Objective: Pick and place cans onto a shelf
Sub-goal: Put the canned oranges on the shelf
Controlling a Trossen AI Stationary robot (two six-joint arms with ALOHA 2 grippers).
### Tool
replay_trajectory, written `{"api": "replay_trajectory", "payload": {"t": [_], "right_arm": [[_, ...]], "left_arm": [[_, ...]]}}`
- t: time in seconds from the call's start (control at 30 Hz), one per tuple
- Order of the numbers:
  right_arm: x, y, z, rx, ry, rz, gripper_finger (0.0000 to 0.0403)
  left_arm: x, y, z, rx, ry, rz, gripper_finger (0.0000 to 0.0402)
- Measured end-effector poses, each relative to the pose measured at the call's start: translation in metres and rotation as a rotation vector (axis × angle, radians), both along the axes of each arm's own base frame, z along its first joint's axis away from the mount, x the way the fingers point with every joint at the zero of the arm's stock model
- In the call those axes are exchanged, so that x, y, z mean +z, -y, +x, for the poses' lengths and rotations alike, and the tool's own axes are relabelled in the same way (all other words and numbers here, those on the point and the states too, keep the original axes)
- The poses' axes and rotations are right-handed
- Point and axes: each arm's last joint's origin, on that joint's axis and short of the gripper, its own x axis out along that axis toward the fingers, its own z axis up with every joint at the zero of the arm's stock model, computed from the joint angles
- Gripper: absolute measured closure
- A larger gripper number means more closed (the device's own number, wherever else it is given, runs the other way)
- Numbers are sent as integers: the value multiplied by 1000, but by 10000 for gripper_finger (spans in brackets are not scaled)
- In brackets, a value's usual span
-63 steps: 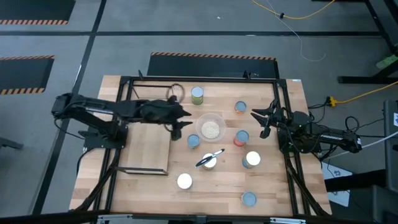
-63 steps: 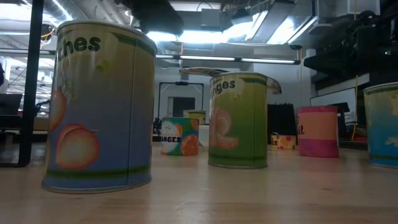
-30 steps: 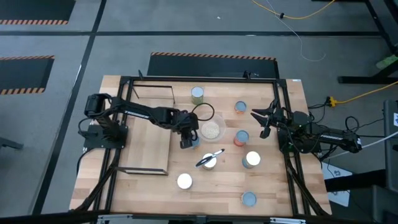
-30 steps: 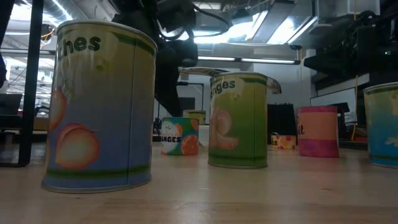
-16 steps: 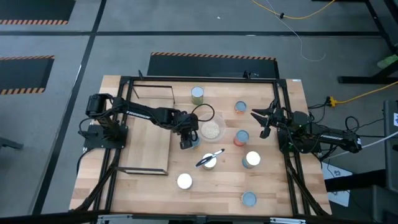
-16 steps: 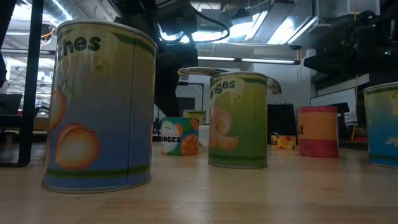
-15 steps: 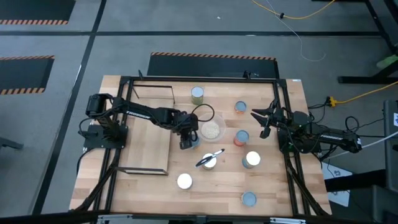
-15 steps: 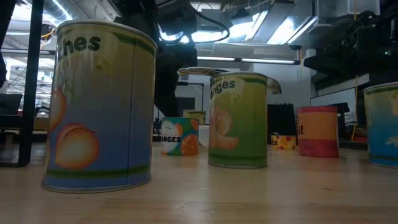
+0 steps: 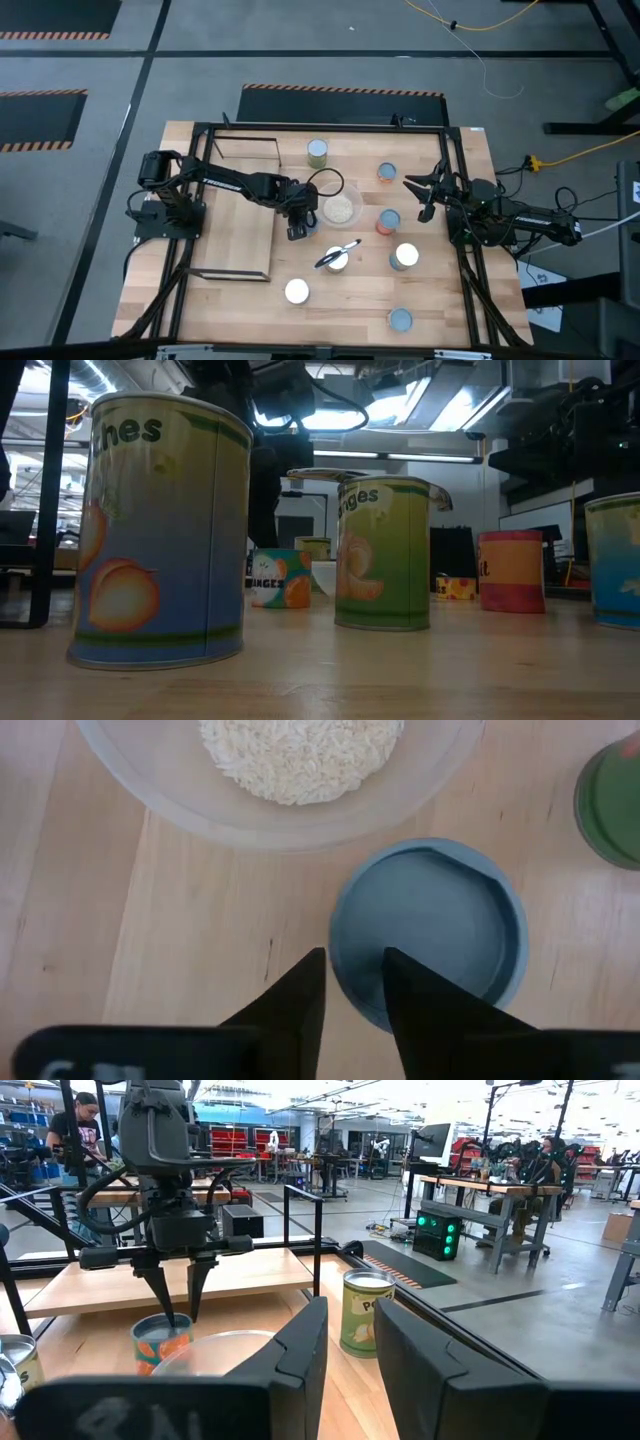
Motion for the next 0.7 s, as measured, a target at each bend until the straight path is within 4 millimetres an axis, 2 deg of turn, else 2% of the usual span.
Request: {"api": "replay_trajectory", "payload": {"t": [0.3,0.53,0.7], "right_arm": [[0,0,0,0,0,0,312],[0,0,0,0,0,0,312],[0,0,0,0,-1,-3,312]], "left_arm": [[0,0,0,0,2,0,391],[2,0,-1,29,7,-13,396],[20,1,-6,66,69,-34,398]]}}
